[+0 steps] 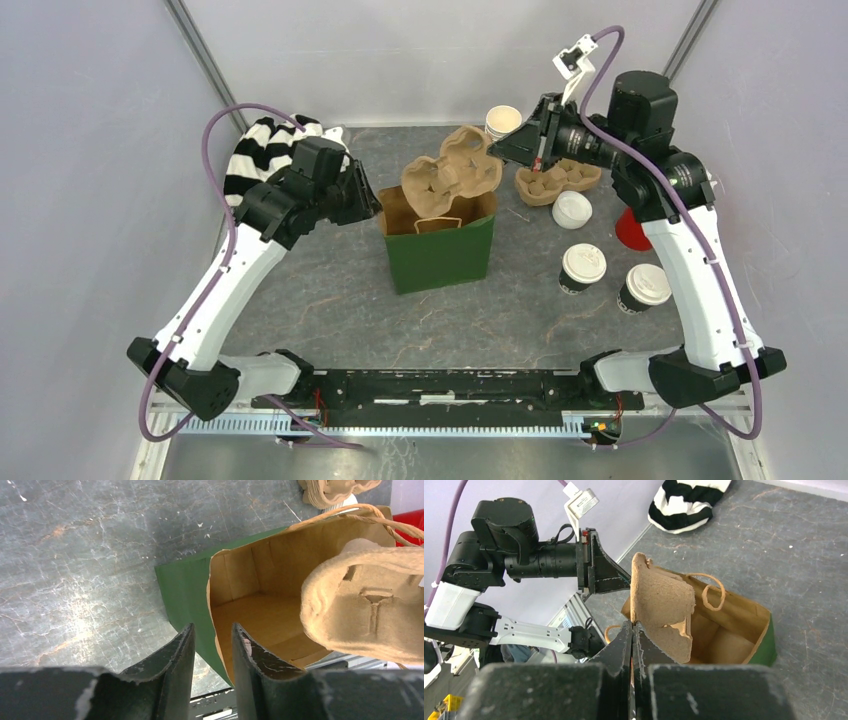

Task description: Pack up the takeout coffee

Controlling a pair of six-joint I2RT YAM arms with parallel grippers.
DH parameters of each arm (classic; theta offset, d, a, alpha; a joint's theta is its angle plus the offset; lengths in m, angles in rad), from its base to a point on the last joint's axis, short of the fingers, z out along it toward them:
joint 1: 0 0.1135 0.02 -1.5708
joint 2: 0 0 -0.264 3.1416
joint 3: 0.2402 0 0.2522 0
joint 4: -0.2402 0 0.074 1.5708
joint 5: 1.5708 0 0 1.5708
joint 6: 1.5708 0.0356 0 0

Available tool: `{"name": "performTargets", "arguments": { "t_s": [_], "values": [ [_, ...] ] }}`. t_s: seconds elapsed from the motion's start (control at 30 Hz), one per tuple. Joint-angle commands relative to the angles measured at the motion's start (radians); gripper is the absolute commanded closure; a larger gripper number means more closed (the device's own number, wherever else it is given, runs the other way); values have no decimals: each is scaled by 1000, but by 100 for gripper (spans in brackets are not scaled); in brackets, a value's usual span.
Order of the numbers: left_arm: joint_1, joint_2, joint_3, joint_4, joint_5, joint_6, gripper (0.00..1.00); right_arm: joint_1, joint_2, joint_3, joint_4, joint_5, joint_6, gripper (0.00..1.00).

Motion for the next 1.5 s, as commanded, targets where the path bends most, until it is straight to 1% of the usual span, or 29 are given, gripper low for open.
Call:
{"name": "performTargets", "arguments": {
  "t_s": [0.0,0.07,0.3,0.47,0.6,0.7,0.8,0.93,1.1,1.2,1.47],
  "values": [
    [3,15,-19,52,43,0,64,55,7,42,-24,107,-29,100],
    [3,26,-28,55,43,11,66,80,14,47,-41,144,-34,100],
    [1,34,-66,80,56,19,80,178,43,58,-80,296,25,100],
    [3,25,-92,99,63,15,88,244,67,63,-112,395,36,100],
    [3,17,-116,121,101,4,95,321,91,71,-138,525,69,100],
    [3,6,-132,131,117,-4,98,375,96,48,-131,638,116,100],
    [2,-2,-145,135,126,-6,98,410,86,-25,-80,673,175,100],
    [3,-13,-159,138,130,-6,98,446,73,-88,-44,763,240,100],
    [2,-24,-172,156,138,-7,98,447,7,-278,101,770,325,100],
    [3,-23,-176,160,141,-3,98,426,-21,-391,195,724,360,100],
    [3,-19,-181,164,143,8,98,346,-52,-494,296,637,383,100]
  ]
}}
